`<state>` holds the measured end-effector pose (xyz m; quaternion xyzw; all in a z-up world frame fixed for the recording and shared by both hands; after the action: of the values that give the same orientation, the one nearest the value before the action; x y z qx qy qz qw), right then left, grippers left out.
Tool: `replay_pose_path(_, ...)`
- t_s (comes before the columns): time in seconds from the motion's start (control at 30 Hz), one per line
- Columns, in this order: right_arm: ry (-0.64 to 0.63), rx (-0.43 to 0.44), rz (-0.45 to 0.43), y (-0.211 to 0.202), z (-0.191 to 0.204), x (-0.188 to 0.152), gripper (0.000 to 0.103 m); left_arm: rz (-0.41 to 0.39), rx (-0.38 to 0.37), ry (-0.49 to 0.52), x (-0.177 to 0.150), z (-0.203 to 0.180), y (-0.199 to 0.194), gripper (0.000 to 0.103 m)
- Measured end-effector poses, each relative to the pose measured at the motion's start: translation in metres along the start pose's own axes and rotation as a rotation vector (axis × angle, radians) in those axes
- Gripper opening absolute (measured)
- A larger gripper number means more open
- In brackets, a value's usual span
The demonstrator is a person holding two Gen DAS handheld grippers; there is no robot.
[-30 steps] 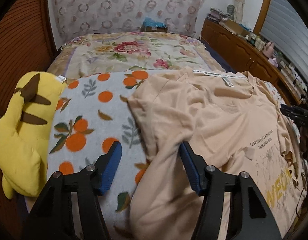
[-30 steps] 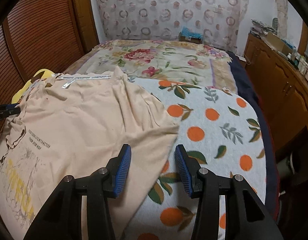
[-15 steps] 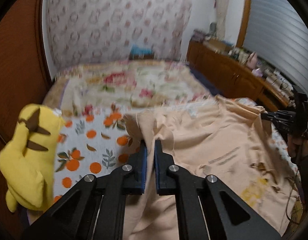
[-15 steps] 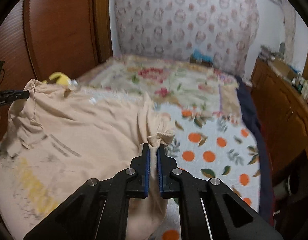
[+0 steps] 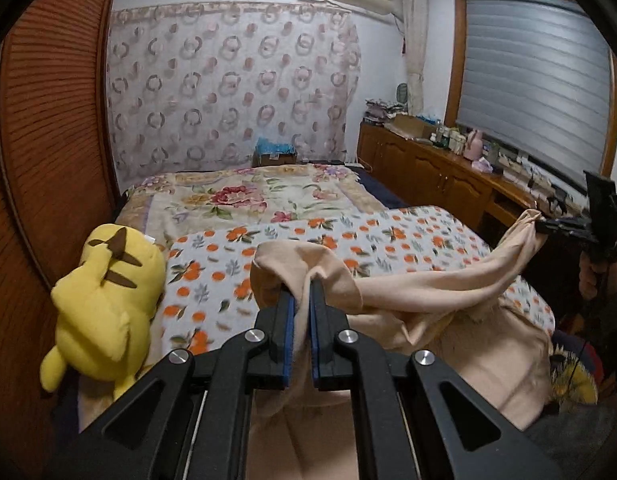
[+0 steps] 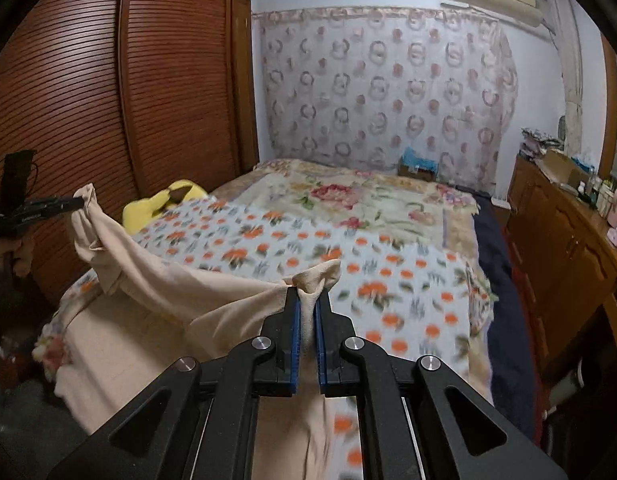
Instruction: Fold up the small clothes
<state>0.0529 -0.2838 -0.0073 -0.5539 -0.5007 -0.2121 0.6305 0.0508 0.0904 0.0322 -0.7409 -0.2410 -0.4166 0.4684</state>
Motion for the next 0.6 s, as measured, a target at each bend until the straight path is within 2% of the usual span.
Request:
replay_pose_path(0.13, 0.014, 0.065, 0.074, -0.028, 0.0, -0.032, 0.006, 0.023, -0.017, -0.016, -0.021, -0.003, -0.005, 0.008)
replay_pose_path(0.2, -0.005, 0.079, 0.122, -0.029, 0.003, -0.048, 0.006, 0.037, -0.024, -0.025, -0.032, 0.0, -0.001, 0.01)
replay_pose_path(0.3, -0.021, 0.08, 0.186, -0.024, 0.004, -0.079, 0.007, 0.031, -0.018, -0.057, -0.045, 0.011, 0.001, 0.023)
replay_pose_path(0.37, -0.024, 0.067, 0.211, -0.021, 0.0, -0.088, 0.019, 0.015, -0.029, -0.087, -0.051, 0.018, -0.002, 0.044)
replay_pose_path(0.43, -0.037, 0.043, 0.22, -0.022, -0.005, -0.094, 0.03, 0.014, 0.0, -0.094, -0.056, 0.026, -0.004, 0.049)
replay_pose_path(0.5, -0.036, 0.034, 0.211, -0.023, -0.008, -0.088, 0.032, 0.026, 0.003, -0.112, -0.058, 0.031, -0.002, 0.053)
replay_pose_path(0.6, -0.017, 0.027, 0.166, -0.031, -0.021, -0.077, 0.038, 0.037, 0.006, -0.131, -0.063, 0.039, 0.006, 0.053)
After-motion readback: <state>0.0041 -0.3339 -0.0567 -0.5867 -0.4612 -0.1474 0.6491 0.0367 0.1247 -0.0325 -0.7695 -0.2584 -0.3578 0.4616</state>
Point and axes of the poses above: each gripper's, at about its wrist camera, not at the fingertips, and y roughly the way its jaws point, z to its left, x to its top, the point moved 7 cm from there along y, roughly the way its jaws point, and after that the axes turned 15 degrees about -x, right-handed, at the moved point
